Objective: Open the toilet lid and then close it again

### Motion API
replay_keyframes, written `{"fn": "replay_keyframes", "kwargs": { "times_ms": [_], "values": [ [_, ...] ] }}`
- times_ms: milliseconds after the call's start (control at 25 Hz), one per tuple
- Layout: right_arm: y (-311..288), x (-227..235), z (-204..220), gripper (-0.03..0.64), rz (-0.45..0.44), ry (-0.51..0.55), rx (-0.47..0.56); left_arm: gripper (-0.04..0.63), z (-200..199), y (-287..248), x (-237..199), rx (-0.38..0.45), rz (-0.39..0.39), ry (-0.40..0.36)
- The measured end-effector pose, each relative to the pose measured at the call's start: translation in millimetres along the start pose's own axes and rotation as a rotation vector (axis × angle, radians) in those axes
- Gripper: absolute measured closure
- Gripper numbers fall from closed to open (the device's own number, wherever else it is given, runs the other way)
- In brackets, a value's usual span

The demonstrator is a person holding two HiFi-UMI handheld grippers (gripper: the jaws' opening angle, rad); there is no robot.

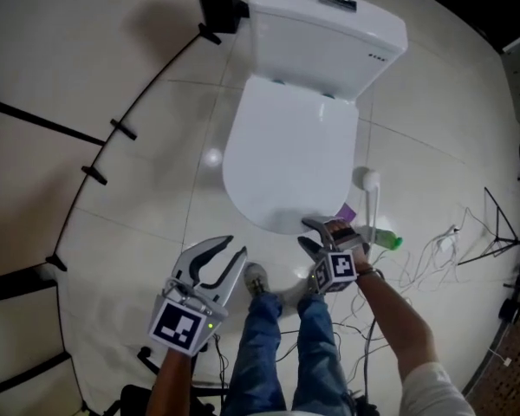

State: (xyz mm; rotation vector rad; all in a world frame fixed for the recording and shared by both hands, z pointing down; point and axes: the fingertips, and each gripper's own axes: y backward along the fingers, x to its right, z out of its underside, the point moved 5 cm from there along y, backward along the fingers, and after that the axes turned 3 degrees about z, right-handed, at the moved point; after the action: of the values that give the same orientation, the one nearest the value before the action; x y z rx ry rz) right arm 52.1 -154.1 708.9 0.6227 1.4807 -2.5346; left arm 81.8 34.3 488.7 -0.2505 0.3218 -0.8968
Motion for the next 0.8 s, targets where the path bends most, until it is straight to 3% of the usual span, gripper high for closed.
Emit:
{"fn": "replay_keyframes", "kwargs": {
  "times_ms": [160, 360, 480, 600, 800],
  "values": [
    [-35, -22, 13, 0.334, -0.097, -0.011, -0.074, 0.503, 12, -3, -6, -0.009, 0.006, 0.000],
    [-38, -17, 11, 0.331, -0.118, -0.088, -0.096, 0.503, 13, -6, -10, -0.002, 0.010, 0.005],
    [-29, -15, 6, 0.331, -0.172, -0.192, -0.096, 0.503, 9, -5, -10, -0.001, 0.011, -0.004],
    [0, 0, -12, 0.331, -0.156, -0.299, -0.015, 0.503, -8, 1, -8, 0.010, 0.004, -0.011],
    [118, 77, -70, 0.331, -0.008, -0.515, 0.208, 0.503, -70, 19, 5, 0.063, -0.006, -0.028]
  ]
}}
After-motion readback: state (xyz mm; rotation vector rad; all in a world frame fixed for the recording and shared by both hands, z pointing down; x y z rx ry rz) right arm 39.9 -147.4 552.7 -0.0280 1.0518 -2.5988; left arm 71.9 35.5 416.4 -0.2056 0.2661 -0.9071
